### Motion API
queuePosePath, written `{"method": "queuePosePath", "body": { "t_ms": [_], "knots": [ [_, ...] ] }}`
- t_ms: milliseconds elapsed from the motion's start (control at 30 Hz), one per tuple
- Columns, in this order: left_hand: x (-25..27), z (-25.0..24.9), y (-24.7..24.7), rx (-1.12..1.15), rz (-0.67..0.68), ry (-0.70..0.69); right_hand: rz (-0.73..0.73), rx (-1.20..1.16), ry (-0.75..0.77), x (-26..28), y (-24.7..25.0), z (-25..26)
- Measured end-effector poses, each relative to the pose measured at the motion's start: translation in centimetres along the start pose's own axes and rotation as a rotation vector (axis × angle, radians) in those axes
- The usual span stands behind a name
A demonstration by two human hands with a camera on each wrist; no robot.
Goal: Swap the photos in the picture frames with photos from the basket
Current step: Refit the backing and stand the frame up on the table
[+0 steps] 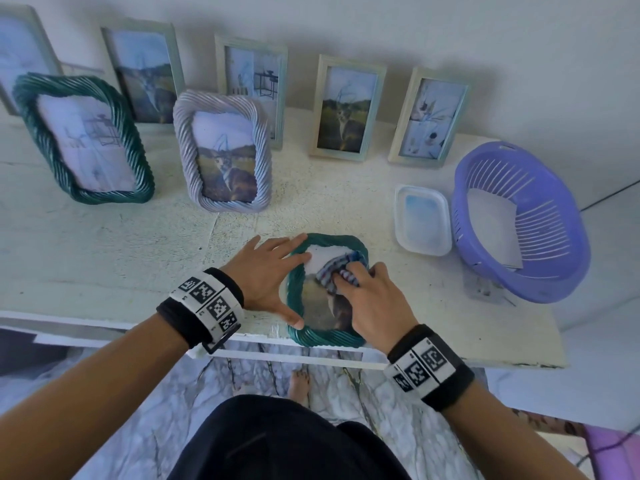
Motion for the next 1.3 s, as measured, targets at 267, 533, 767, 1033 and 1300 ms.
{"method": "queuePosePath", "body": {
  "t_ms": [267,533,767,1033,1300],
  "knots": [
    [0.0,-0.3,0.1,-0.02,-0.003,0.014,0.033,-0.052,0.199,3.7,-1.1,0.2],
    [0.0,-0.1,-0.2,0.001,-0.029,0.002,-0.03,-0.071,0.207,3.6,-1.2,2.3],
    [0.0,0.1,-0.6,0.025,-0.046,-0.004,-0.008,-0.06,0.14,2.7,-0.5,-0.8],
    [0.1,0.2,-0.8,0.052,-0.063,0.006,0.034,-0.128,0.099,4.8,-0.9,1.1],
    [0.1,0.1,-0.5,0.104,-0.103,0.018,0.054,-0.059,0.173,1.9,-0.7,3.5]
  ]
}}
Point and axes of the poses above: each hand's wrist, its own x-axis away from the middle knuckle, its own y-axis out of the back of the hand, z = x × y, the point moved 5 cm from there along -x, towards the middle knuckle, and after that the axes turned 5 degrees about -y, right-handed, at the moved point
